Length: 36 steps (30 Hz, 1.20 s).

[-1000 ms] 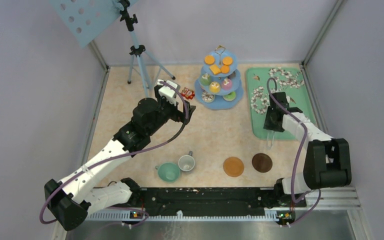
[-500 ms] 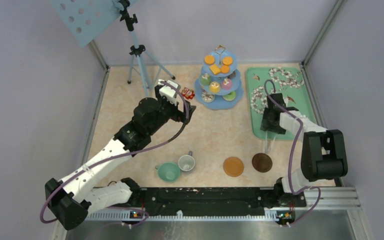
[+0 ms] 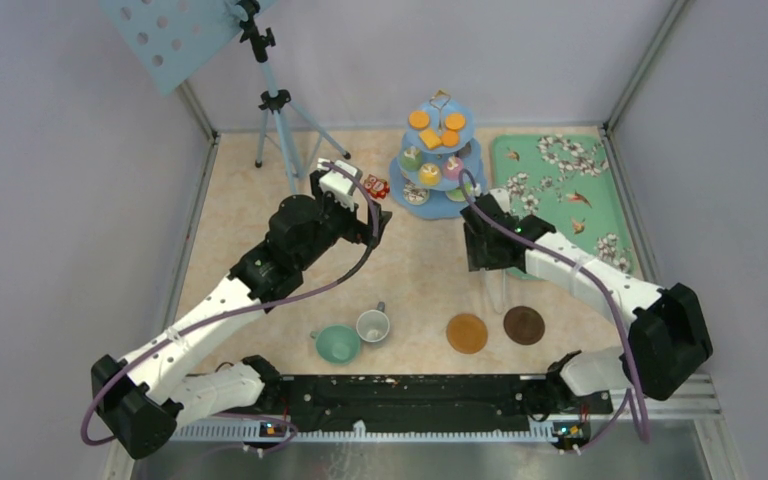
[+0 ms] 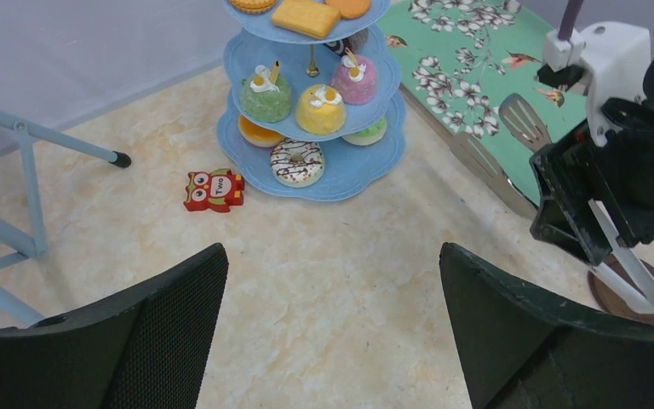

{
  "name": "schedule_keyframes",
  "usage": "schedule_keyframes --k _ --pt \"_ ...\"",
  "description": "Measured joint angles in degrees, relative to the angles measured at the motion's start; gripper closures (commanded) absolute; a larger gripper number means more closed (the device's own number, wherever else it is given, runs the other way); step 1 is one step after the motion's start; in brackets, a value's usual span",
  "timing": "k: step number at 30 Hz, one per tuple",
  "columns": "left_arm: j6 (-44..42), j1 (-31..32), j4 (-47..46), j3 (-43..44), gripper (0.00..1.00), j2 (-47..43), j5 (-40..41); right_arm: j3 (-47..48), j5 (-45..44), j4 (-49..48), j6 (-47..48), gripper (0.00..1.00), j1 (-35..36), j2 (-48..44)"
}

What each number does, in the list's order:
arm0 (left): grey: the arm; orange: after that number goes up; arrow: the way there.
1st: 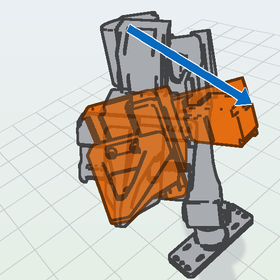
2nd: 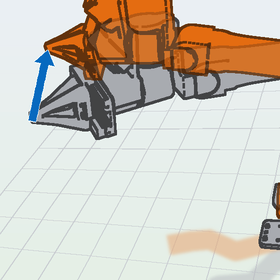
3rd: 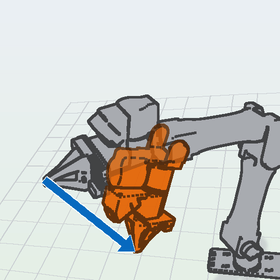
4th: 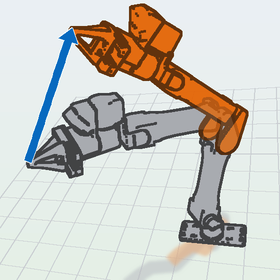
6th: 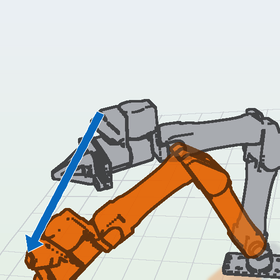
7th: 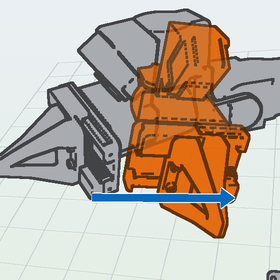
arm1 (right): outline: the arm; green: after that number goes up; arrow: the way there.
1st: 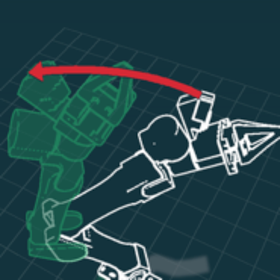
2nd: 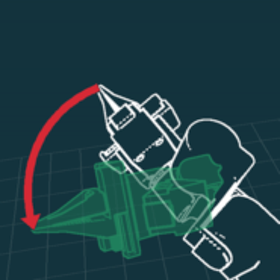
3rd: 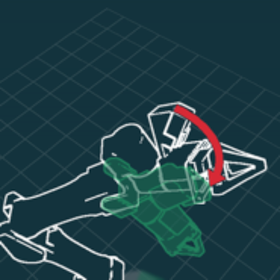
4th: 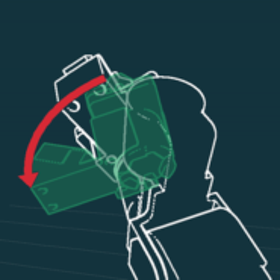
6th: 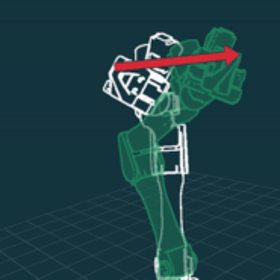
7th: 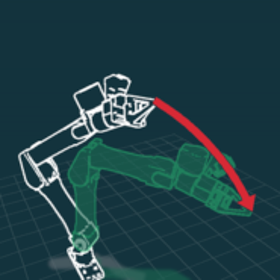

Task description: Serve the afternoon tea

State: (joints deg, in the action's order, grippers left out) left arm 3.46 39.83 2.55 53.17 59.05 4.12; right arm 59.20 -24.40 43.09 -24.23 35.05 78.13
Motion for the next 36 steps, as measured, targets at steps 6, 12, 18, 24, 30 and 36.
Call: schedule_keyframes --k 6,12,18,24,30,36 --pt "0.0 -0.02 0.0 0.0 0.01 0.31 0.0 -4.22 0.37 1.55 -2.32 0.41 -2.4 -2.78" --pt "0.0 0.0 0.0 0.0 0.01 0.59 0.0 -5.88 3.58 -5.84 0.61 0.3 -18.91 -3.5" --pt "0.0 -0.02 0.02 0.0 0.01 0.59 -0.02 -5.81 4.59 -11.87 5.4 0.21 -23.74 5.14" --pt "0.0 -0.02 0.0 0.0 0.01 0.59 -0.04 -5.81 5.88 -16.28 7.43 0.2 -25.31 9.07" --pt "0.0 -0.02 0.02 0.0 0.01 0.59 -0.04 -5.77 6.73 -15.06 7.8 0.21 -25.44 7.5" --pt "0.0 -0.02 0.02 0.0 0.01 0.59 -0.22 -1.62 8.85 -6.71 7.72 0.42 -19.82 -1.53"
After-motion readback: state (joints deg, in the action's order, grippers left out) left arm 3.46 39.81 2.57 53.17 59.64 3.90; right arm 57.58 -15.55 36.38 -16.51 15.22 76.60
